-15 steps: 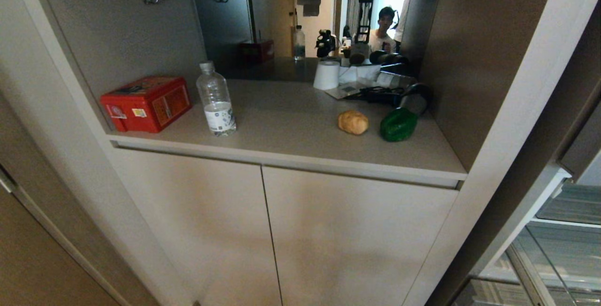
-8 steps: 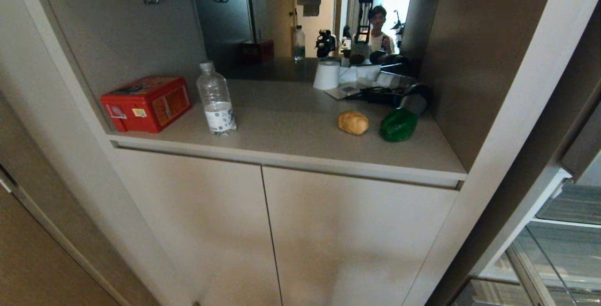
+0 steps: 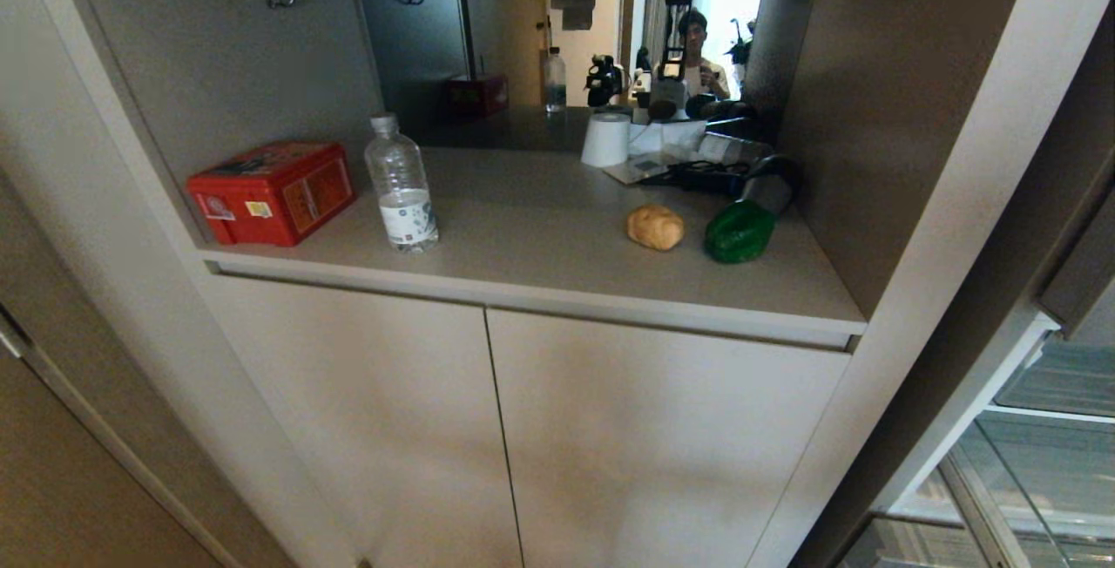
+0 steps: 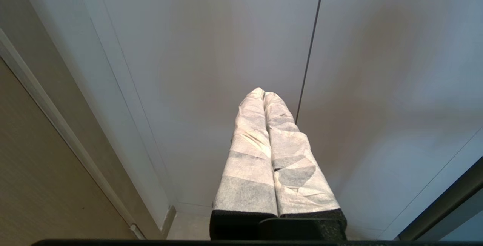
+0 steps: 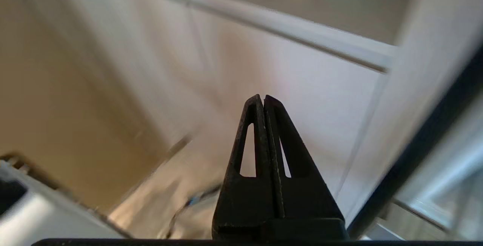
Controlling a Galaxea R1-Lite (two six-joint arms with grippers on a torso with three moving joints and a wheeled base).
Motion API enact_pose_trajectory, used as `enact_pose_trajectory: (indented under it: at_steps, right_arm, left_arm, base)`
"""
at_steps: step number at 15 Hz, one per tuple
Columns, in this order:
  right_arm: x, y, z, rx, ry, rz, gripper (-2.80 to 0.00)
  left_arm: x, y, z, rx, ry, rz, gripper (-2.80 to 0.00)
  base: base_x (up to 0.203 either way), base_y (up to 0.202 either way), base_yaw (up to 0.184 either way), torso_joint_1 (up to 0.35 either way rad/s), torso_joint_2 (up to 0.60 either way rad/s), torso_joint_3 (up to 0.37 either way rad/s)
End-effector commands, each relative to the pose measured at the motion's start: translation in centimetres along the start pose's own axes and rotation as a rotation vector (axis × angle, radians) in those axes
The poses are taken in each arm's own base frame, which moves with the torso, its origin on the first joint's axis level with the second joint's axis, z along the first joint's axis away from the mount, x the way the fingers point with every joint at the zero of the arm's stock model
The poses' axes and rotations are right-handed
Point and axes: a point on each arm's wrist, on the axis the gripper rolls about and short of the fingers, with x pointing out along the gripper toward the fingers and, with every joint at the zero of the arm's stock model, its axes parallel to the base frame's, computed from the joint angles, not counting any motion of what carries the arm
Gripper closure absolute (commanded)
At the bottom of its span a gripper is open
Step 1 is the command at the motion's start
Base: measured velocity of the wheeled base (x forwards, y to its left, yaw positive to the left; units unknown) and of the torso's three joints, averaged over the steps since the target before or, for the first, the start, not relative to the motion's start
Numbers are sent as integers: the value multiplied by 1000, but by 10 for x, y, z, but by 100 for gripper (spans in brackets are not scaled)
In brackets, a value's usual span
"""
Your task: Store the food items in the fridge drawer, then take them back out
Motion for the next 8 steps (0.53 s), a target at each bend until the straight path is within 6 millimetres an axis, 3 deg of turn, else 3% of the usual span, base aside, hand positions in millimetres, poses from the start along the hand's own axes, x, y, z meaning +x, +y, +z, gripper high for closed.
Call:
enact_pose_trajectory:
  at_steps: [1, 4, 8]
  right_arm:
    - [68, -27, 15, 50, 180, 68, 0]
    - [104, -12, 21, -27, 217, 156, 0]
    - [146, -17, 32, -30, 207, 63, 0]
  left_arm:
    - [1, 0, -3, 0, 10, 0, 0]
    - [1, 0, -3, 0, 10, 0, 0]
    - [1, 0, -3, 0, 10, 0, 0]
  base:
    - [0, 0, 0, 0, 0, 0]
    - [0, 0, 0, 0, 0, 0]
    - [0, 0, 0, 0, 0, 0]
